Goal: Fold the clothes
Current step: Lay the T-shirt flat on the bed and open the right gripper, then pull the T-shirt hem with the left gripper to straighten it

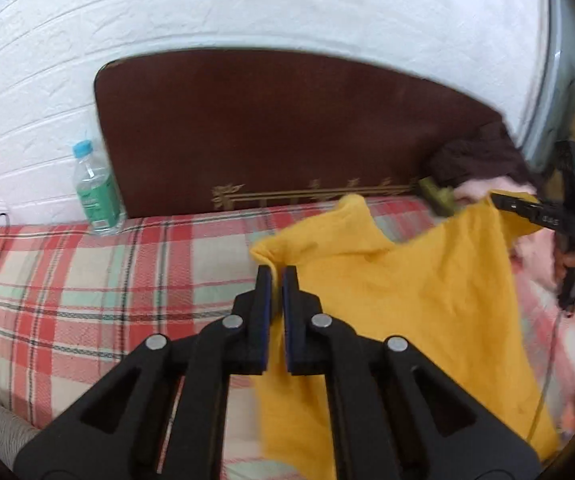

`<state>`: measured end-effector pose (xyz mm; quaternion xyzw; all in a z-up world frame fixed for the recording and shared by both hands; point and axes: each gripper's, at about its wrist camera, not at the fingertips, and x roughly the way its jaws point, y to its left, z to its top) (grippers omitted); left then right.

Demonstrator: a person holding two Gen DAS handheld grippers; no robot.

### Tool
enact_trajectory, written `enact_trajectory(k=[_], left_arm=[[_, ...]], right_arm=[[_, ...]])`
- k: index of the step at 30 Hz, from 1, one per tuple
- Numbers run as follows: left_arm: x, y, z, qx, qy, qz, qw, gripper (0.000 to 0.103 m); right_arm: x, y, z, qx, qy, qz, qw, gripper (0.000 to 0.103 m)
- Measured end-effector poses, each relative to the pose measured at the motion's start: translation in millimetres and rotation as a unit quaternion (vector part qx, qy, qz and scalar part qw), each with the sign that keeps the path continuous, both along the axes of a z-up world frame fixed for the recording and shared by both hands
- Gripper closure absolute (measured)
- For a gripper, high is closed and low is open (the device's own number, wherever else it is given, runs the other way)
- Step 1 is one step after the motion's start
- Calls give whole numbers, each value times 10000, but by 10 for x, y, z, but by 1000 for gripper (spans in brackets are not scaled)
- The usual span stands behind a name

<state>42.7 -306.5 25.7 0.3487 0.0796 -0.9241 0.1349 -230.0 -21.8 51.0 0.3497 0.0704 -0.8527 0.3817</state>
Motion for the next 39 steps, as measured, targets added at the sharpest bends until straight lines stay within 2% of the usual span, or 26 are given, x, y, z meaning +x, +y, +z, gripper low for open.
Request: enact_trajectory(k=[1,3,4,6,7,8,9,10,11,13,14,18,21,22,24,25,26,29,34,36,37,39], left_arm=[[-58,-40,-141,110,-157,69,9998,98],[-104,-133,-456,577,-460,185,9971,98],[-59,-165,-570,805,-528,230,9951,97],[125,-188,-716,1120,-504,260,9921,96],[226,-196,-778,1283,-481,262,9902,88],[363,-187,-803,1456,-408,227,9882,66],[525,-161,-810,1617,-266,191,9863,53],[686,-134,-819,1780,-129,160,9838,34],[827,-98,-840,1979,-34,115,9801,30],[1014,24,-893,2502,-5,-129,9681,30],[1068,100,-924,2628,-45,-237,9645,30],[984,358,-1146,3142,-142,-554,9476,30],[734,376,-1276,3280,-101,-454,9435,30],[640,361,-1309,3311,-47,-415,9427,35],[489,287,-1374,3430,65,-235,9390,68],[436,211,-1403,3512,94,-83,9362,92],[399,131,-1398,3517,150,62,9360,93],[334,-54,-1253,3245,281,318,9449,94],[318,-442,-856,2908,652,537,9531,94],[237,-569,-771,2816,509,527,9567,94],[200,-642,-788,2807,310,560,9577,88],[206,-683,-872,2883,74,541,9560,68]], right_arm=[[-89,-60,-163,218,-119,-93,9996,96],[-194,-130,-529,565,-438,-257,9971,93],[-217,-151,-702,730,-581,-303,9952,92],[-239,-136,-959,882,-810,-379,9921,84],[-231,-90,-1025,833,-884,-405,9918,81],[-219,-7,-1024,724,-917,-502,9919,64],[-199,80,-992,592,-948,-610,9919,55],[-170,176,-942,406,-979,-680,9920,53],[-117,278,-880,205,-998,-704,9923,51],[14,450,-813,-75,-1024,-682,9924,44],[104,521,-774,-168,-1018,-678,9923,40],[500,691,-718,-409,-1066,-506,9922,38],[776,715,-751,-549,-1224,-327,9904,37],[866,714,-756,-582,-1250,-303,9900,37],[1031,722,-773,-677,-1315,-282,9886,35],[1105,734,-791,-749,-1365,-278,9874,34],[1180,745,-808,-820,-1414,-273,9862,34],[1348,793,-860,-939,-1545,-269,9831,33],[1565,855,-849,-796,-1541,-239,9846,33],[1635,863,-825,-734,-1481,-208,9860,33],[1662,862,-816,-696,-1448,-189,9868,33],[1722,840,-816,-574,-1344,-187,9891,33]])
